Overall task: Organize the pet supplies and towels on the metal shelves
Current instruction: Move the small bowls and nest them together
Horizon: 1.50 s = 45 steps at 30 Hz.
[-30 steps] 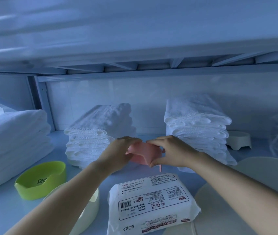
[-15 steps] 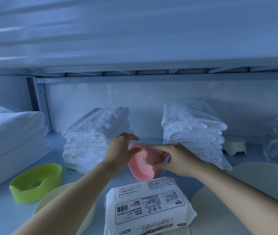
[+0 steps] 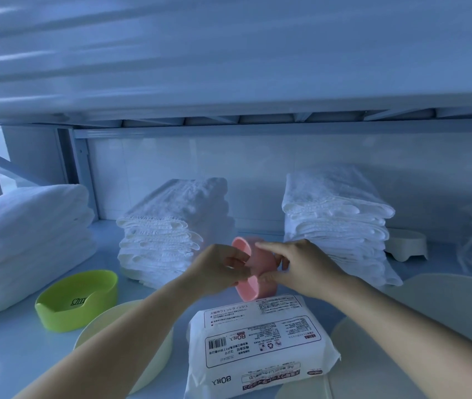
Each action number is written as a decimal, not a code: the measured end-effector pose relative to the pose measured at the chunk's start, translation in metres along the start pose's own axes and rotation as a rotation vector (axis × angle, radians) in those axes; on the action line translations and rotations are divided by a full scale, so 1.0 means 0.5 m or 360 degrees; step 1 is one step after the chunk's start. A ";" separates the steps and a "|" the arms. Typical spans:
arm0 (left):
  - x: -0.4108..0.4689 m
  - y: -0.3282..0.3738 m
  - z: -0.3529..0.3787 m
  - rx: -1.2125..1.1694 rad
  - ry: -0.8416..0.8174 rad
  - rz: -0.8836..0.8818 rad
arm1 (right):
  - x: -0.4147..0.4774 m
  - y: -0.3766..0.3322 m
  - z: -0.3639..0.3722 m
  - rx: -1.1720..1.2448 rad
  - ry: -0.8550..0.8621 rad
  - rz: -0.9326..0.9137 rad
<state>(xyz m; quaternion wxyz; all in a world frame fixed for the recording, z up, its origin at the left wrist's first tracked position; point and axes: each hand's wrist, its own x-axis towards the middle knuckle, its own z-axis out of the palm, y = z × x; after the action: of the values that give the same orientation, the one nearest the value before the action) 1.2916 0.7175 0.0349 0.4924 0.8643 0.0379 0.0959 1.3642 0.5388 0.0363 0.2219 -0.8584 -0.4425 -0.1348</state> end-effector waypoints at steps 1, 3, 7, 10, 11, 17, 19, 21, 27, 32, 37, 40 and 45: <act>-0.002 -0.002 0.002 0.0048 0.0004 0.0023 | 0.001 0.001 -0.005 -0.0004 -0.0004 0.0000; -0.003 -0.005 0.003 0.0130 0.0048 0.0052 | 0.007 0.004 -0.016 -0.0010 -0.0036 -0.0008; -0.001 -0.002 -0.016 0.0369 0.0106 0.0116 | 0.023 -0.002 -0.035 -0.0134 -0.0118 -0.0129; -0.003 0.006 -0.035 0.0541 0.0145 0.0181 | 0.033 -0.007 -0.038 -0.0189 -0.0111 -0.0193; -0.004 0.009 -0.036 0.0618 0.0147 0.0207 | 0.034 -0.007 -0.036 -0.0198 -0.0118 -0.0202; -0.019 0.008 -0.023 0.0938 0.0088 0.0372 | 0.022 -0.007 -0.005 -0.0063 -0.0229 -0.0269; -0.019 0.001 -0.019 0.0902 0.0117 0.0418 | 0.021 -0.001 -0.002 -0.0033 -0.0217 -0.0242; -0.019 -0.003 -0.013 0.0857 0.0132 0.0486 | 0.022 0.006 -0.003 -0.0063 -0.0216 -0.0187; -0.015 -0.008 0.004 0.0768 0.0142 0.0536 | 0.019 0.024 -0.010 0.0053 -0.0270 -0.0005; -0.015 -0.014 -0.001 0.0562 0.0103 0.0430 | 0.007 0.030 0.007 0.0095 -0.0391 0.0022; -0.002 -0.036 -0.018 0.0641 0.0118 0.0372 | 0.006 0.065 0.016 0.0065 -0.0451 0.0006; 0.004 -0.038 -0.012 0.0755 0.0088 0.0379 | 0.007 0.074 0.021 0.0069 -0.0458 0.0003; 0.008 -0.049 -0.014 0.1060 0.0180 0.0380 | 0.011 0.082 0.033 0.0002 -0.0483 -0.0061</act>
<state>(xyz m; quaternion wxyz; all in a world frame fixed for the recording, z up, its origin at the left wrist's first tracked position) 1.2947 0.7363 0.0179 0.1662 0.9690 -0.0070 0.1829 1.4014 0.5298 0.0135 0.1502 -0.8601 -0.4874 -0.0074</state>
